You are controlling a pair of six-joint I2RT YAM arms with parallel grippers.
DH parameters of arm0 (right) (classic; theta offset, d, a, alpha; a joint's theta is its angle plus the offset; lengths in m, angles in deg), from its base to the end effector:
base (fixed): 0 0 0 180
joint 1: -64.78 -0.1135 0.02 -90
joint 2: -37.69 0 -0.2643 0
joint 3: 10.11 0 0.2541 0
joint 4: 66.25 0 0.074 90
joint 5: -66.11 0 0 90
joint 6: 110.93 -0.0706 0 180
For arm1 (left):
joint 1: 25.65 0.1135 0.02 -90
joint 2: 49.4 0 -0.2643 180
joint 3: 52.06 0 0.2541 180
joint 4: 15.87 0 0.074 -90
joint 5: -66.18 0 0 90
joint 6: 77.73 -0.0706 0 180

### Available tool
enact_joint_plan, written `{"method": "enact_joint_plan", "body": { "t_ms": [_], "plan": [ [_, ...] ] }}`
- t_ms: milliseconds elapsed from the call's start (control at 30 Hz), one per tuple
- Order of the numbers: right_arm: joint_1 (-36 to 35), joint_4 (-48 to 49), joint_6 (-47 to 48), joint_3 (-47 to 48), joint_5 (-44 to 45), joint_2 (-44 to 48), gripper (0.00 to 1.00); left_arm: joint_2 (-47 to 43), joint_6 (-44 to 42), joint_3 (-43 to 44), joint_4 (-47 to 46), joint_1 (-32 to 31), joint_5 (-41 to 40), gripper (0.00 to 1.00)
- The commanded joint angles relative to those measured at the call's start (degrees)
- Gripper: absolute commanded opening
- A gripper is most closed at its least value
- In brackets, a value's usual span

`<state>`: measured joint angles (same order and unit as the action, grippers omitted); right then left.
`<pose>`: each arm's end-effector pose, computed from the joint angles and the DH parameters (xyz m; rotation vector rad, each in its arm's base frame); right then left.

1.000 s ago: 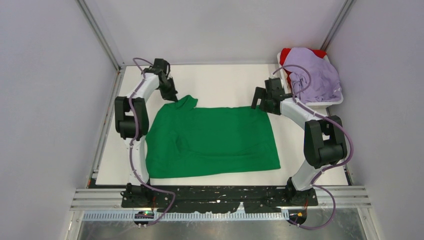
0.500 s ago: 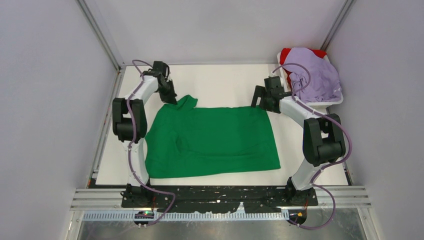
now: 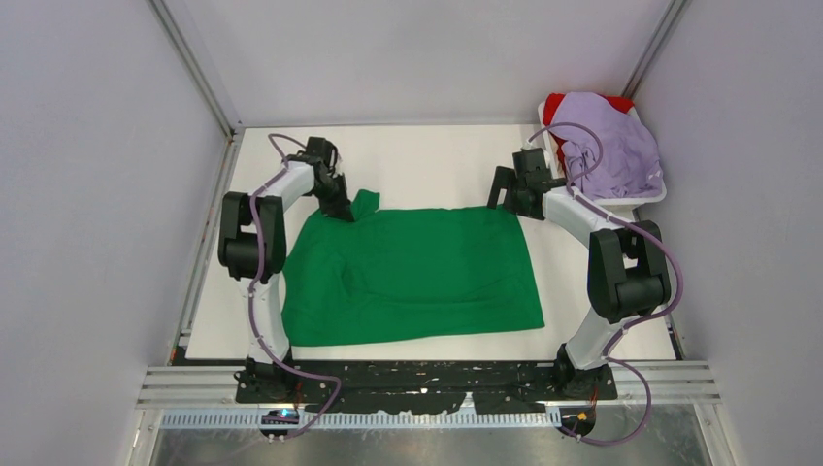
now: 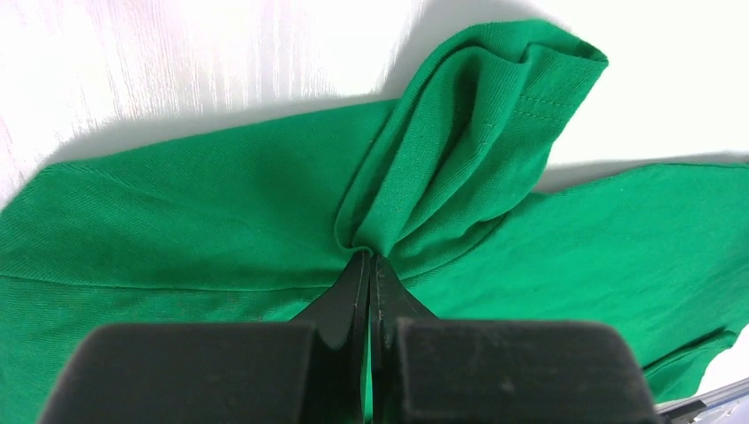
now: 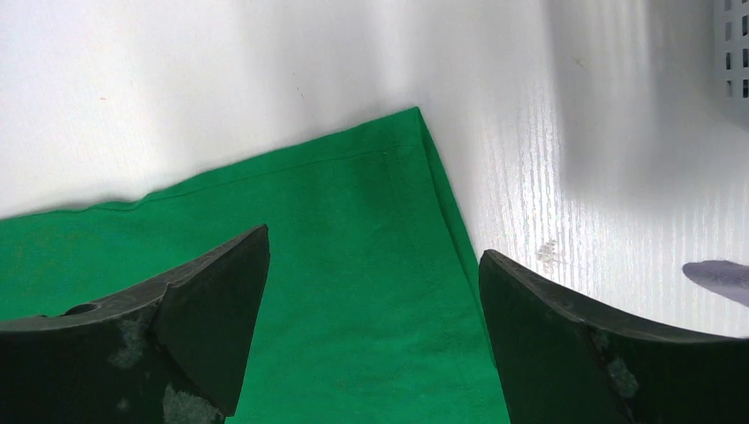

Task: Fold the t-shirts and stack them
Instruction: Grab the side of the flattened tshirt furthest away from the robot with both arms

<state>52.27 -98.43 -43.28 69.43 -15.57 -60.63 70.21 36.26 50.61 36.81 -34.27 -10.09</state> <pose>0.3824 0.0744 0.1815 0.2729 2.4342 0.0901 0.4358 -0.0830 0.1356 -0.3178 2.8130 -0.4699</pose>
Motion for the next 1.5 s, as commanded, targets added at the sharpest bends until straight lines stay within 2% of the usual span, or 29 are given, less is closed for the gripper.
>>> {"method": "enact_joint_plan", "body": {
  "t_ms": [0,133,267,333,767,1100,1167,1267,1400,1467],
  "plan": [
    [0.25,0.86,0.79,-0.03,1.28,1.01,0.95,-1.93,1.42,3.37,-2.22,0.21,0.05,0.00],
    [0.22,0.87,0.99,-0.01,1.41,0.93,0.96,-0.29,2.32,7.24,-1.31,0.26,-3.30,0.02],
    [0.26,0.82,1.03,-0.06,1.58,0.94,0.95,2.85,2.01,11.63,1.51,0.34,-4.68,0.24],
    [0.36,0.84,1.19,-0.07,1.94,1.02,0.96,4.42,1.29,13.22,3.34,0.31,-4.69,0.30],
    [0.61,0.84,1.03,0.21,1.75,0.35,0.96,5.96,-1.13,12.31,7.37,0.05,-6.40,0.48],
    [0.57,1.46,0.70,-0.14,1.82,0.39,0.95,5.98,-0.57,13.05,10.72,-2.52,-7.96,0.48],
    [0.59,1.74,0.66,-0.14,1.56,0.37,0.95,5.97,-0.61,13.35,11.07,-3.25,-9.90,0.42],
    [0.58,1.91,0.68,-0.13,1.29,0.18,0.95,7.08,0.08,15.45,12.99,-3.74,-11.10,0.29],
    [0.73,2.08,0.84,-0.42,1.39,0.62,0.95,8.05,0.88,17.18,13.81,-3.75,-11.40,0.24],
    [0.89,2.21,0.93,-0.75,1.53,1.05,0.95,8.42,0.77,17.90,14.36,-3.88,-11.25,0.18]
  ]
}}
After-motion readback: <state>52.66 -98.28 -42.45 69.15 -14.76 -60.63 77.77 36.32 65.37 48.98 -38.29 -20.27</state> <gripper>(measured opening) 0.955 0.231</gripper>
